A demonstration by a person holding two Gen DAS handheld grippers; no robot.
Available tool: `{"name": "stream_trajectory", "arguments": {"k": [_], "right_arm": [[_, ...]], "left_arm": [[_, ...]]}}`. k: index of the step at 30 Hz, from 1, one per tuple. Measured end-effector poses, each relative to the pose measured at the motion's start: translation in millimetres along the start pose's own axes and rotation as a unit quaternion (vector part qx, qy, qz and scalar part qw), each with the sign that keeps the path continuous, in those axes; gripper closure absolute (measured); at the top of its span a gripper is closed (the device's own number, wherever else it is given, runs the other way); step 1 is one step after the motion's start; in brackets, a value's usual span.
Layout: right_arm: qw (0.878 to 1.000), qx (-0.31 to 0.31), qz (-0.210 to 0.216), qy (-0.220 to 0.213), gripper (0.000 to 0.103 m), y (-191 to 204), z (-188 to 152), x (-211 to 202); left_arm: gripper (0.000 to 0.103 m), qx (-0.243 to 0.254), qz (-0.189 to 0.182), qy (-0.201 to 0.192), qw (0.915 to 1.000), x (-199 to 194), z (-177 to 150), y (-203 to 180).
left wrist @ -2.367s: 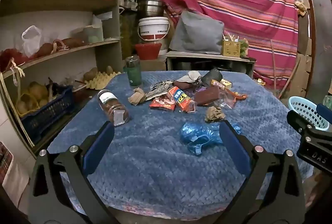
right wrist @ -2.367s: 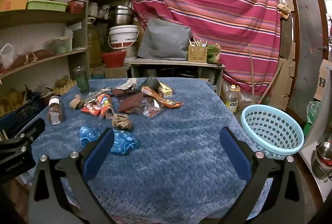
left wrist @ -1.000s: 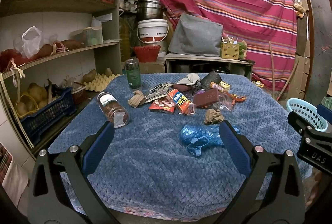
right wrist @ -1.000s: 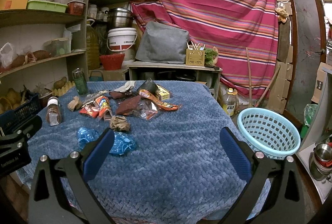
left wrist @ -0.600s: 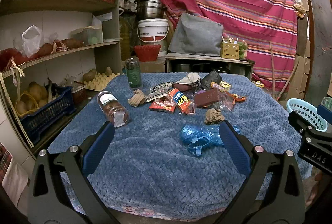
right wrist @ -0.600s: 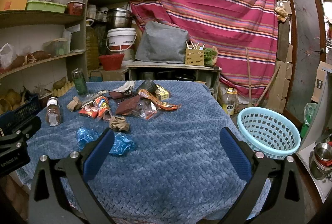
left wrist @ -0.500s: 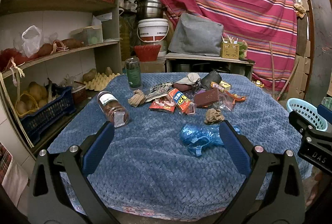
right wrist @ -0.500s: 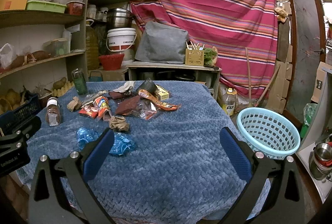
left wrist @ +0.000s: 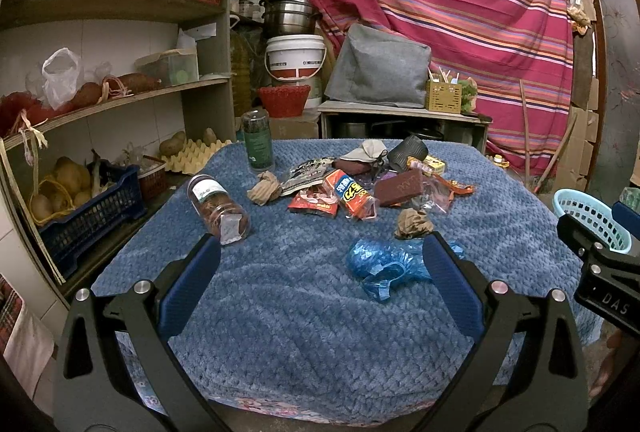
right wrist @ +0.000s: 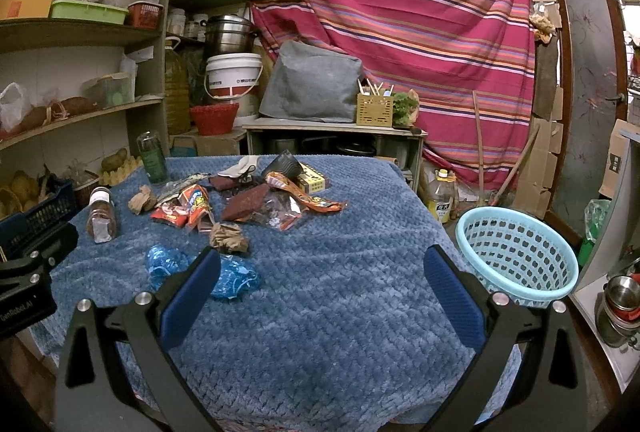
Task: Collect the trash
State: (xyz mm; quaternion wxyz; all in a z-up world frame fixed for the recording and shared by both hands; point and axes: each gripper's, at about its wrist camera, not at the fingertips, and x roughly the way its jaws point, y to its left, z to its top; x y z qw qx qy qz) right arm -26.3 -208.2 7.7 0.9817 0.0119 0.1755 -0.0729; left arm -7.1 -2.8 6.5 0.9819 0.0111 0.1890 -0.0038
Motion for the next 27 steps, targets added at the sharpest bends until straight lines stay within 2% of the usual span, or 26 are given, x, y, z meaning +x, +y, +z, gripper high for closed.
{"name": "stream_trajectory", "arguments": {"k": [16, 27], "right_arm": [[1.0, -0.001, -0.001, 0.0, 0.004, 0, 0, 0], [1.0, -0.012, -0.012, 0.002, 0.004, -7, -1, 1]], "left_arm": [[0.005, 0.001, 0.0, 0.001, 1.0, 0, 0, 0], [0.005, 0.002, 0.002, 0.015, 0.9999, 8, -8, 17]]}}
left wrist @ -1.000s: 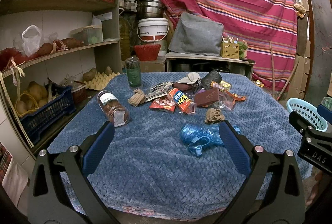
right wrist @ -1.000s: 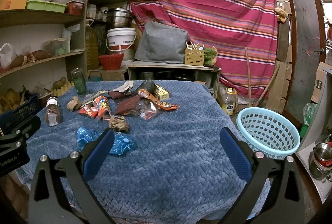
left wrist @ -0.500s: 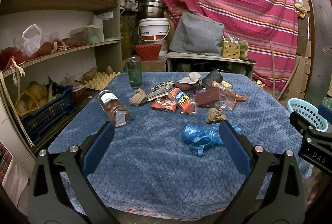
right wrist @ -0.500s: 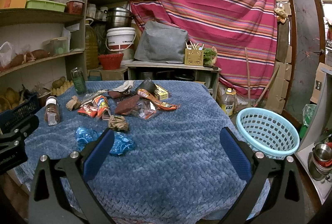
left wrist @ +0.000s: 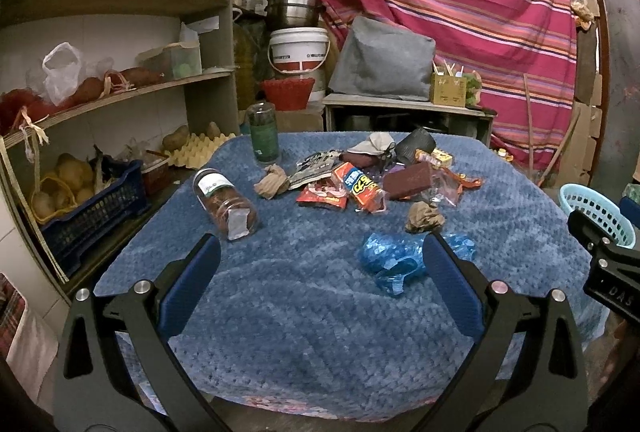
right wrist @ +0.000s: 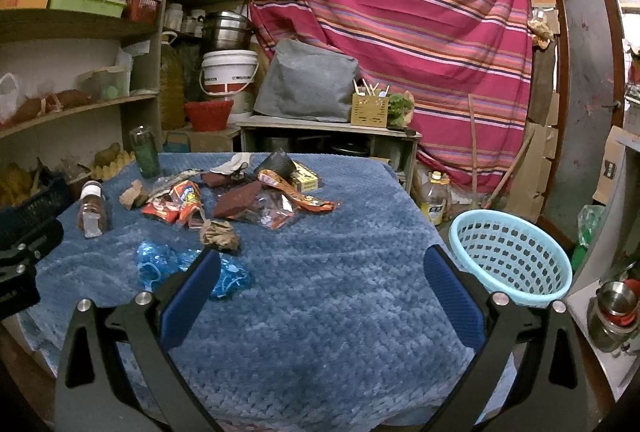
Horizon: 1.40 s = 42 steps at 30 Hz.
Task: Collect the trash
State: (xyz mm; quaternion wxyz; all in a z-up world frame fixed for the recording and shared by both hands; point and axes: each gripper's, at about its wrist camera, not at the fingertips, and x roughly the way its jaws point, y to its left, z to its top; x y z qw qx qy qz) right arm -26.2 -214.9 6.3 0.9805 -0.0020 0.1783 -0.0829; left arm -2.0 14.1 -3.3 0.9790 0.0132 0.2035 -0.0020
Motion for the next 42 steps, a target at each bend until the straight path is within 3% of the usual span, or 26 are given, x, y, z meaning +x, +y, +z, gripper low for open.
{"name": "stream_trajectory", "arguments": {"k": [13, 22, 33, 39, 42], "right_arm": [[1.0, -0.009, -0.017, 0.021, 0.004, 3, 0, 27], [0.999, -0.001, -0.03, 0.035, 0.004, -16, 0, 46], [0.999, 0.012, -0.034, 0.011, 0.004, -34, -2, 56], [0.997, 0.015, -0.045, 0.057, 0.004, -44, -6, 79], [0.997, 0.02, -0.04, 0.062, 0.004, -48, -8, 85]], "left_arm": [[0.005, -0.01, 0.004, 0.021, 0.9997, 18, 6, 14], [0.005, 0.004, -0.008, 0.042, 0.9991, 38, 4, -5], [0.005, 0.016, -0.014, 0.053, 0.9984, 68, -1, -35], [0.006, 0.006, -0.024, 0.059, 0.9979, 97, -5, -48], [0.017, -0.008, -0.045, 0.079, 0.9958, 117, -9, -52]]}}
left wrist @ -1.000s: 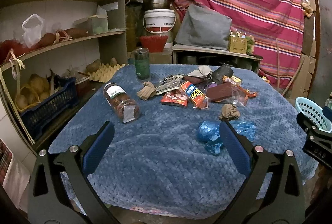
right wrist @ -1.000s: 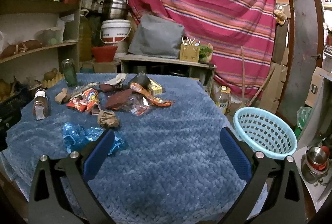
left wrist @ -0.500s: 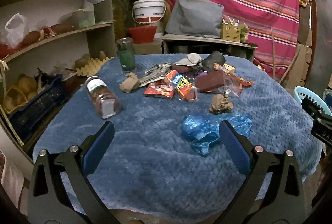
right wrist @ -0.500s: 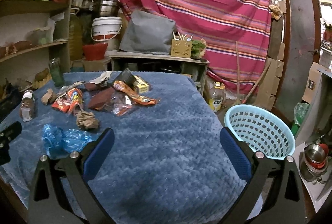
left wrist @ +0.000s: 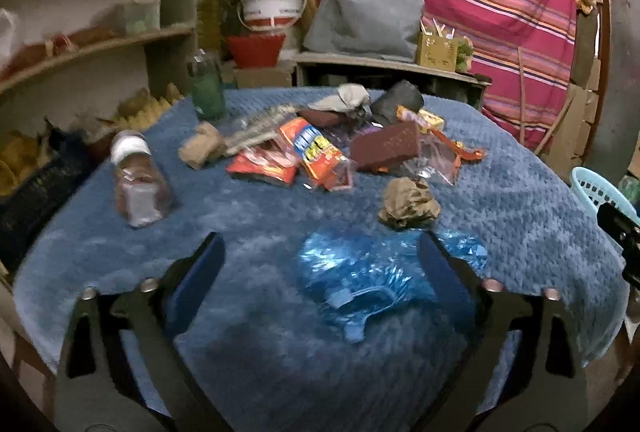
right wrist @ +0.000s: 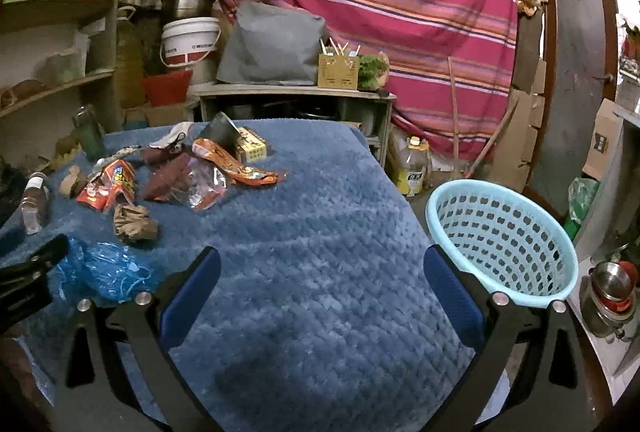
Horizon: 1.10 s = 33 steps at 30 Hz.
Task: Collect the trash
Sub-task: 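Reach the left tool to the blue plastic bags and close on them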
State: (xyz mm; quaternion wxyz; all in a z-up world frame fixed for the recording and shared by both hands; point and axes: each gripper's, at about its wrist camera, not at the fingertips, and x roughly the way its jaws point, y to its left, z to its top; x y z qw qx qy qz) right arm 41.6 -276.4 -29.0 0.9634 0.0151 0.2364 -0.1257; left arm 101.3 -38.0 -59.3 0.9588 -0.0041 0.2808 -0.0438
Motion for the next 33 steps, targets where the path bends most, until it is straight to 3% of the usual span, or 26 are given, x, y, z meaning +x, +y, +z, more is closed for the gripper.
{"name": "stream_trajectory", "arguments": {"k": [4, 8, 12, 18, 22, 26, 33], "right_arm": [[1.0, -0.003, -0.008, -0.008, 0.004, 0, -1, 2], [1.0, -0.002, -0.004, -0.015, 0.004, 2, 0, 4], [1.0, -0.017, 0.003, -0.011, 0.004, 7, -2, 6], [0.999, -0.03, 0.022, -0.029, 0.004, 22, 6, -2], [0.998, -0.036, 0.042, -0.032, 0.004, 42, 11, -3], [0.997, -0.047, 0.053, -0.03, 0.004, 65, 16, 5], [0.996, -0.051, 0.076, -0.01, 0.004, 100, 17, 27]], "left_arm": [[0.028, 0.014, -0.003, 0.023, 0.9996, 16, -6, -8], [0.051, 0.03, -0.022, 0.042, 0.9984, 23, -11, -15], [0.068, 0.039, -0.027, 0.046, 0.9978, 19, -9, -12], [0.07, 0.019, -0.004, -0.006, 0.9998, -12, 21, 15], [0.07, 0.008, 0.034, -0.046, 0.9984, -24, 50, 39], [0.07, -0.006, 0.077, -0.061, 0.9951, -22, 66, 64], [0.07, -0.042, 0.104, -0.07, 0.9912, -21, 65, 101]]}}
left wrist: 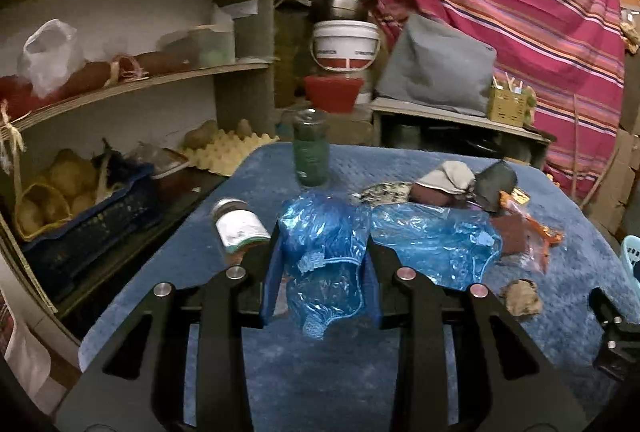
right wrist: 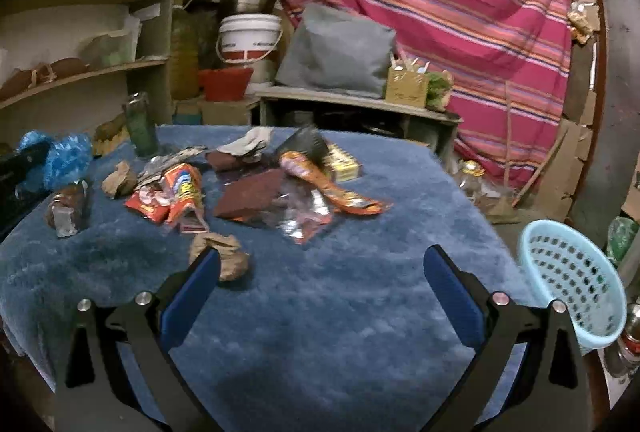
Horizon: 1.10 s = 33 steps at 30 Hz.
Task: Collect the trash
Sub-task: 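Reach the left tool to the blue plastic bags and close on them, then grasp the crumpled brown paper with the right tool while the left tool holds the blue bags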
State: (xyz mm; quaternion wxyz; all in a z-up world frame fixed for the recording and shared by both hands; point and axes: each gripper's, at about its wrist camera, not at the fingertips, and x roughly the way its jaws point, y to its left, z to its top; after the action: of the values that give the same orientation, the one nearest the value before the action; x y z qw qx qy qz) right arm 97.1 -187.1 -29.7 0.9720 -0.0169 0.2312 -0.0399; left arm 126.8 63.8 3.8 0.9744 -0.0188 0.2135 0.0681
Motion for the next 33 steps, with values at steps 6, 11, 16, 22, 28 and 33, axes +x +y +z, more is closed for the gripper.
{"name": "stream_trajectory", "arguments": {"k": [6, 11, 16, 22, 28, 33], "right_arm": [[1.0, -0.027, 0.011, 0.011, 0.004, 34, 7, 22], [0.998, -0.05, 0.013, 0.043, 0.004, 49, 6, 43], [0.996, -0.062, 0.015, 0.066, 0.006, 54, 1, 54], [0.992, -0.09, 0.035, 0.08, 0.043, 63, -3, 60], [0.99, -0.089, 0.072, 0.082, 0.068, 61, -4, 57], [0.989, -0.084, 0.09, 0.079, 0.071, 55, -4, 51]], "left_arm": [[0.07, -0.007, 0.015, 0.007, 0.9998, 7, -4, 11], [0.07, -0.01, 0.023, 0.007, 0.9997, 9, -5, 17], [0.07, -0.016, 0.031, 0.013, 0.9993, 13, -7, 24], [0.07, -0.021, 0.037, 0.018, 0.999, 16, -9, 28], [0.07, -0.017, 0.043, 0.022, 0.9987, 18, -11, 26], [0.07, -0.013, 0.044, 0.021, 0.9987, 17, -13, 23]]}}
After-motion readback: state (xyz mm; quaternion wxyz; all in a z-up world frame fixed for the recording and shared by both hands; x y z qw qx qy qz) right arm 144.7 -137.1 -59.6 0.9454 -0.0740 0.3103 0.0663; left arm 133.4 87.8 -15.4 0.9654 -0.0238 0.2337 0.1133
